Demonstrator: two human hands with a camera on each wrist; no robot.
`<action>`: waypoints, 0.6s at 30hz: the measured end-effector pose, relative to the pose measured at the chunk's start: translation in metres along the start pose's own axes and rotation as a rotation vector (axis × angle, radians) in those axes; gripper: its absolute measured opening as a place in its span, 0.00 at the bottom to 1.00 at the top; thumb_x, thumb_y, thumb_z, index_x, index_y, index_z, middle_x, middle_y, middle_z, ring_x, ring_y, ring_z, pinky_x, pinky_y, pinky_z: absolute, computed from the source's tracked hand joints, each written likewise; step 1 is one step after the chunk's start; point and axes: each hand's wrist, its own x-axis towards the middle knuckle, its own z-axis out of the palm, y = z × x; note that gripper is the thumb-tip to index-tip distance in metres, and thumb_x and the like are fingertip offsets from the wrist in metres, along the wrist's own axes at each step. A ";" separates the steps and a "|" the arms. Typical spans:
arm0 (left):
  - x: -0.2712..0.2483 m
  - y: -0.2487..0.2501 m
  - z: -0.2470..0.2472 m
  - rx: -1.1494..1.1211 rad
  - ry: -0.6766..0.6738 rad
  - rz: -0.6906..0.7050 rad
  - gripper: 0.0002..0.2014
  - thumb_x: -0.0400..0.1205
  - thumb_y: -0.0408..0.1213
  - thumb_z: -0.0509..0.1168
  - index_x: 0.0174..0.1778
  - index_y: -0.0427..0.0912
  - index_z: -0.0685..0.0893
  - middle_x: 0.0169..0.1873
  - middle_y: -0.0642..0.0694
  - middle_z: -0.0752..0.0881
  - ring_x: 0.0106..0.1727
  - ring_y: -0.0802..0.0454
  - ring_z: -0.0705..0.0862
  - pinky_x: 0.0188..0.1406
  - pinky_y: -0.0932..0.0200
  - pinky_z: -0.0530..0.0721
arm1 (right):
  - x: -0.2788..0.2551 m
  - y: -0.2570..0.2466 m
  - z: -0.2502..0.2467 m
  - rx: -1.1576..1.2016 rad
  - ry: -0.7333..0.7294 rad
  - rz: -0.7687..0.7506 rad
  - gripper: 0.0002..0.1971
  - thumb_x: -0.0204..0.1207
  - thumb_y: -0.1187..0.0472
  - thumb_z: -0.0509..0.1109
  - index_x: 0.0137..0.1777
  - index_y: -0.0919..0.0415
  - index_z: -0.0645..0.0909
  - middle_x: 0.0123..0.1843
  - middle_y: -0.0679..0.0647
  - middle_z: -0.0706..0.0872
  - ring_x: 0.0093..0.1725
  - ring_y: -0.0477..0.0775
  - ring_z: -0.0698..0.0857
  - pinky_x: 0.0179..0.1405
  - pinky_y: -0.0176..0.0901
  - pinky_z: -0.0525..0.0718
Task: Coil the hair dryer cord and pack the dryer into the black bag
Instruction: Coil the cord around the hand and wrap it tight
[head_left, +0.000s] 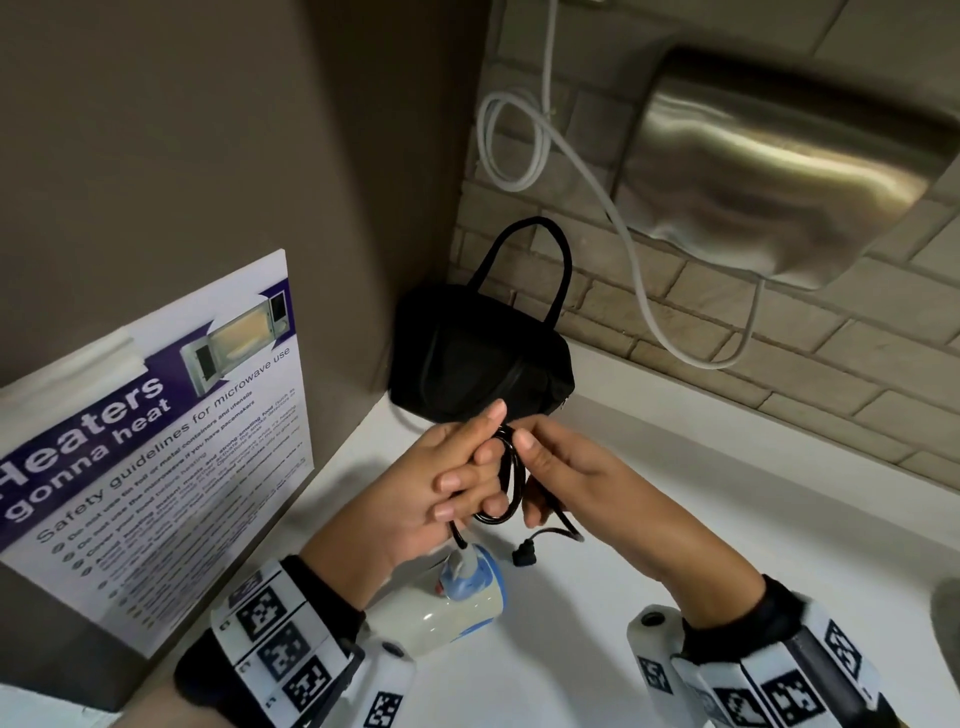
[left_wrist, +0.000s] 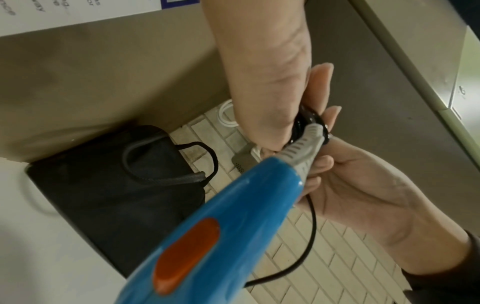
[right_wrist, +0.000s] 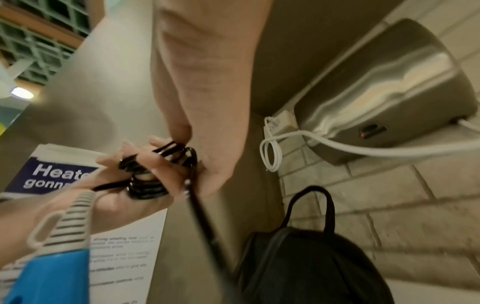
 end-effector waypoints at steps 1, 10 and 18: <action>-0.001 0.000 0.000 0.002 -0.014 0.006 0.24 0.80 0.53 0.61 0.19 0.46 0.74 0.05 0.56 0.63 0.07 0.61 0.61 0.23 0.66 0.78 | -0.001 -0.003 0.000 -0.032 -0.014 -0.023 0.20 0.77 0.43 0.60 0.59 0.57 0.77 0.42 0.52 0.84 0.34 0.48 0.83 0.39 0.41 0.81; 0.001 0.001 -0.001 0.129 -0.050 0.012 0.23 0.79 0.52 0.59 0.19 0.46 0.70 0.06 0.56 0.64 0.09 0.59 0.65 0.30 0.63 0.80 | 0.004 0.002 -0.001 -0.314 0.032 -0.090 0.08 0.79 0.57 0.64 0.54 0.59 0.75 0.42 0.62 0.86 0.35 0.53 0.79 0.35 0.42 0.76; -0.003 -0.004 -0.001 0.191 -0.023 0.110 0.17 0.81 0.49 0.56 0.30 0.42 0.75 0.15 0.53 0.70 0.21 0.55 0.77 0.41 0.65 0.83 | 0.011 0.010 0.016 -0.544 0.182 -0.147 0.08 0.84 0.62 0.53 0.43 0.60 0.69 0.40 0.58 0.82 0.39 0.53 0.79 0.40 0.42 0.78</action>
